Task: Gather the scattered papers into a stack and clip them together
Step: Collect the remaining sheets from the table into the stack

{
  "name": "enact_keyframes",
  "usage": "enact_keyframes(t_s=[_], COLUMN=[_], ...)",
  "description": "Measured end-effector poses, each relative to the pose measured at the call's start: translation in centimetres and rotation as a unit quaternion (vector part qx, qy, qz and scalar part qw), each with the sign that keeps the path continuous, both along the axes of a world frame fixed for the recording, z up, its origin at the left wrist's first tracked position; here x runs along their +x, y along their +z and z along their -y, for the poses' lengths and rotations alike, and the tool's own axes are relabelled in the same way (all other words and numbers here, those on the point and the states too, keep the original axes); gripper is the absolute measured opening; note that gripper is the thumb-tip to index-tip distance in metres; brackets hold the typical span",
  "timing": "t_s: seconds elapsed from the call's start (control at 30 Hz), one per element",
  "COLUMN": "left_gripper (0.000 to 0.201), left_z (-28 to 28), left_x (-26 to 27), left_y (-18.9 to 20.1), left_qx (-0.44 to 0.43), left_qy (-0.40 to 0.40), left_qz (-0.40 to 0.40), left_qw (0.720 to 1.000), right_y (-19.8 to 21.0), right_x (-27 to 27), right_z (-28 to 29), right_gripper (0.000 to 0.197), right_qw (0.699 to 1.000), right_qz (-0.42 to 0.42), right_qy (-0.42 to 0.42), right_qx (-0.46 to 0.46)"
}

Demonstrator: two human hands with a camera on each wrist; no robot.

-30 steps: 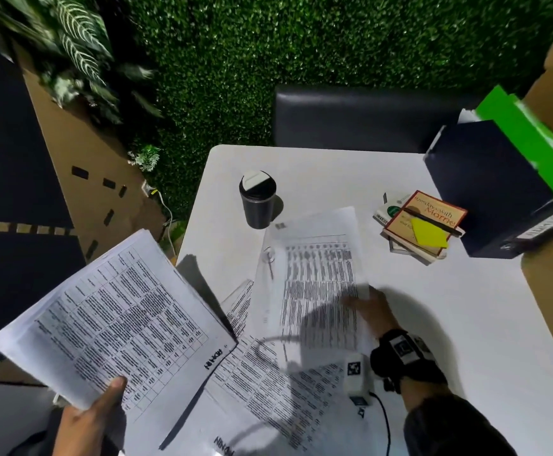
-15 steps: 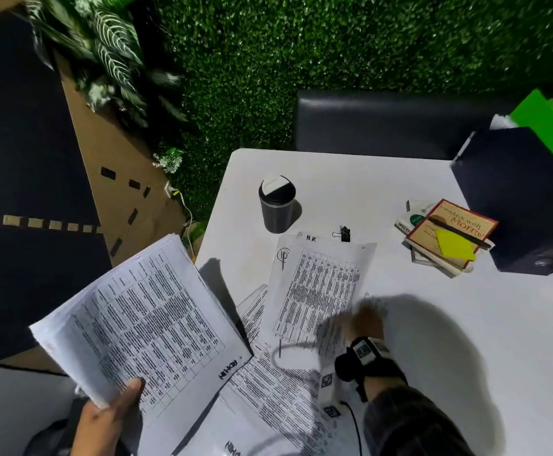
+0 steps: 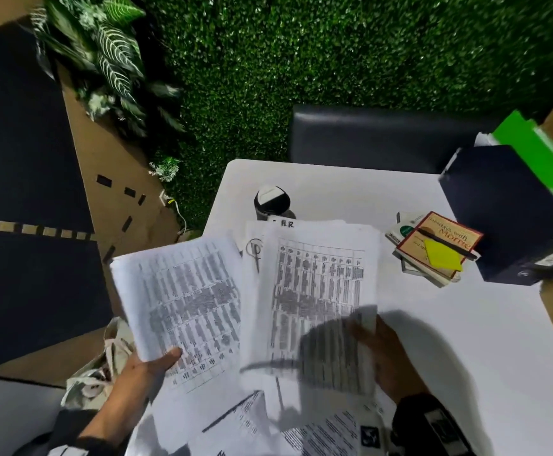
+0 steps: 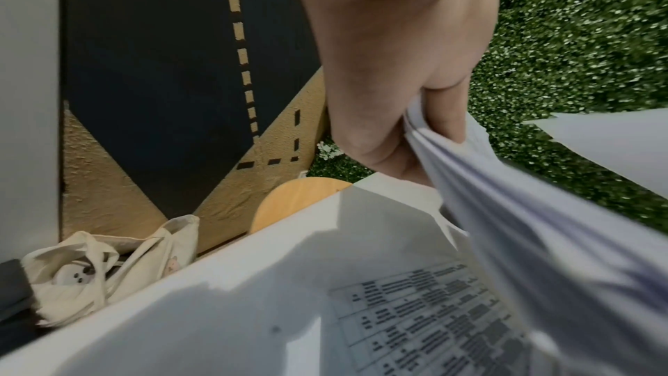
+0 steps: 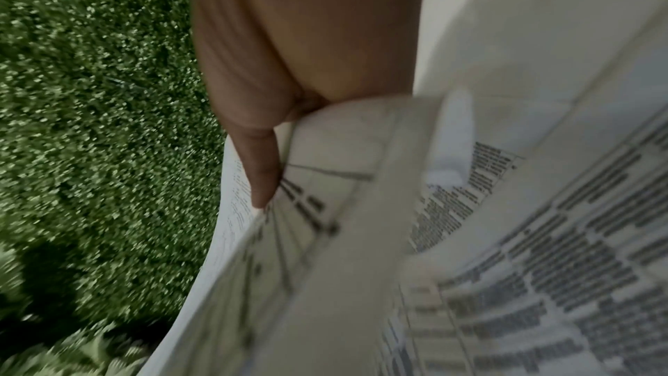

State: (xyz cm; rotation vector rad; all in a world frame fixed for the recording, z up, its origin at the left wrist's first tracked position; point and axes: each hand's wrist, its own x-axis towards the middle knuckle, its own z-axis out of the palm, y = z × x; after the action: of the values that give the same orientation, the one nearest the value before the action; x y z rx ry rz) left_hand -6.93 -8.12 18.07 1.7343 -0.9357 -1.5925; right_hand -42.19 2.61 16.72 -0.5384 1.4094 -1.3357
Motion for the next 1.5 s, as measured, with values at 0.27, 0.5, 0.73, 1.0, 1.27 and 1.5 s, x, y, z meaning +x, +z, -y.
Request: enact_keyframes(t_s=[0.27,0.5,0.73,1.0,1.27,1.5], left_gripper=[0.061,0.079,0.089,0.076,0.092,0.085], left_z=[-0.3,-0.5,-0.8,-1.0,-0.9,-2.2], left_x=[-5.2,-6.7,-7.1,-7.1,-7.3,-8.0], left_y=[1.8,3.7,4.1,3.7,2.8,1.7], left_qx=[0.033,-0.067,-0.14,-0.144,-0.16,-0.143], left_qy=[-0.189,-0.171,-0.192,-0.247,-0.223,-0.195], left_qz=[-0.126,-0.15,-0.147,-0.128,-0.156,-0.161], left_qw=[0.973,0.971,0.96,0.95,0.949,0.957], right_y=[-0.4,2.5,4.1,2.6,3.7,3.5], right_x=[4.2,5.1,5.5,3.4,2.7,4.6], right_z=[0.5,0.5,0.1,0.2,1.4,1.9], right_gripper=[0.043,0.048,0.035,0.059,0.015,0.053], right_qw=[0.997,0.992,0.995,0.986,0.988,0.99], right_qz=[0.039,-0.124,-0.093,-0.151,-0.006,0.031], right_qy=[0.049,-0.003,-0.013,0.035,-0.081,-0.13], right_qx=[0.035,-0.014,-0.046,-0.063,-0.129,-0.048])
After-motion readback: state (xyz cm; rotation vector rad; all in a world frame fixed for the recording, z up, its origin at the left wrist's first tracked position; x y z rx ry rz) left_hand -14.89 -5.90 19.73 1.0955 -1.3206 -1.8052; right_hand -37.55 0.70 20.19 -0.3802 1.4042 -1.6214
